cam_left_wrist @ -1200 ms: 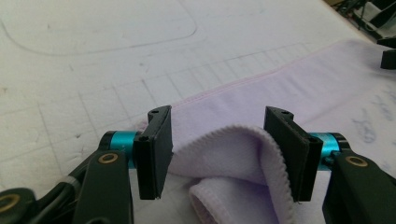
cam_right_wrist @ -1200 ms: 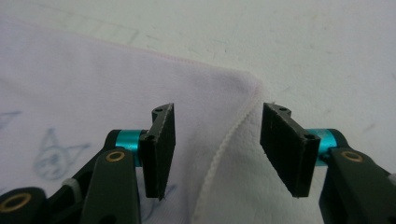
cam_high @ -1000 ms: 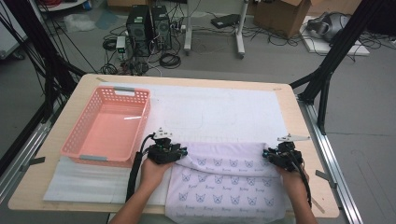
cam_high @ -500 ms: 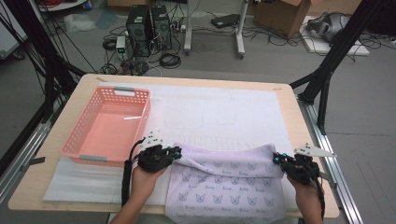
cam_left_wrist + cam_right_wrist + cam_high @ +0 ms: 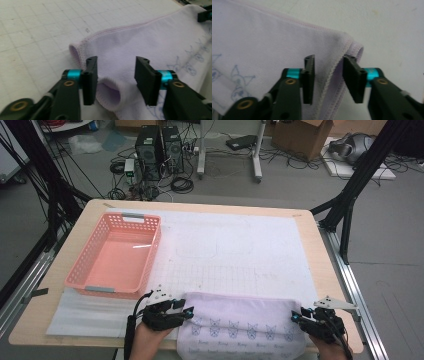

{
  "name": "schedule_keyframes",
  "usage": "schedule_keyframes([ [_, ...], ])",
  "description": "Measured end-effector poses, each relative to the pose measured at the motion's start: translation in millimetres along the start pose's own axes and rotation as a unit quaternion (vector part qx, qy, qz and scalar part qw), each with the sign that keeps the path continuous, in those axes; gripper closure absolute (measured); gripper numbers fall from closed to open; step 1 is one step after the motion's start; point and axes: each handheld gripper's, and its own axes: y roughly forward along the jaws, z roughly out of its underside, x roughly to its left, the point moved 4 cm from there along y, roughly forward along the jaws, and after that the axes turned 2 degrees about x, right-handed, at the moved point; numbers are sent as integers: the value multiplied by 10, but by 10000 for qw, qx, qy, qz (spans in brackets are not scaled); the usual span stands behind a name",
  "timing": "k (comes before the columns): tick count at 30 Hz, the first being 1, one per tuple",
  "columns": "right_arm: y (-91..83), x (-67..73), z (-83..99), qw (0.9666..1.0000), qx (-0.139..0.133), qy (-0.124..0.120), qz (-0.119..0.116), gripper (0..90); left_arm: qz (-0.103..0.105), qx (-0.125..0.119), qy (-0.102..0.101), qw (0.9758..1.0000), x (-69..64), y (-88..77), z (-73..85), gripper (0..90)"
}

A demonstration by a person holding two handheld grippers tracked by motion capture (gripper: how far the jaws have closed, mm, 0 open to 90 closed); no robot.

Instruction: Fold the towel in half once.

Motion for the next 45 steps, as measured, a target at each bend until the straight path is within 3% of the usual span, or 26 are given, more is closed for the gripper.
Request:
schedule_keyframes([
  [3,0,-24,4,9997,-142,140,144,449,-209,-101,22,9997,36,-18,-11,418],
  [6,28,-74,-2,9993,-167,183,289,391,-303,-88,-18,9995,102,-1,-22,396],
  [9,105,-145,-1,9989,-115,305,323,357,-314,-52,-122,9994,177,44,-44,387],
  [12,186,-170,-3,9991,-116,358,202,352,-233,-7,-243,9994,221,106,-64,380],
  [15,191,-171,-16,9997,-64,149,198,450,-116,97,-232,9996,218,168,-79,377],
  [18,196,-168,-35,9999,-42,85,48,573,-56,172,-174,9997,187,232,-97,373],
  [20,211,-157,-52,9999,-41,21,-140,730,2,197,-179,9996,178,266,-116,373],
  [21,225,-143,-64,9993,-47,-32,-376,794,10,202,-174,9996,179,273,-121,373],
  [23,234,-143,-76,9991,-37,-155,-383,815,34,227,-141,9996,180,288,-130,374],
  [26,245,-186,-89,9983,-27,-85,-574,826,-36,276,-8,9996,166,303,-133,439],
  [28,250,-190,-98,9982,-36,-100,-596,828,-155,343,205,9991,141,318,-138,515],
  [29,256,-190,-105,9981,-40,-163,-589,830,-156,396,329,9986,130,325,-140,600],
  [30,258,-188,-114,9981,-18,-169,-589,832,-56,426,322,9986,113,344,-144,701],
  [32,268,-186,-134,9981,9,-188,-581,836,-15,474,388,9981,89,366,-156,785],
  [34,278,-189,-153,9980,-1,-189,-603,841,21,481,329,9983,102,370,-171,806],
  [38,300,-202,-224,9979,-154,-215,-592,849,38,119,38,9999,163,329,-244,821],
  [45,307,-237,-485,9952,-786,-133,-561,851,-168,-177,-158,9996,381,291,-442,822],
])
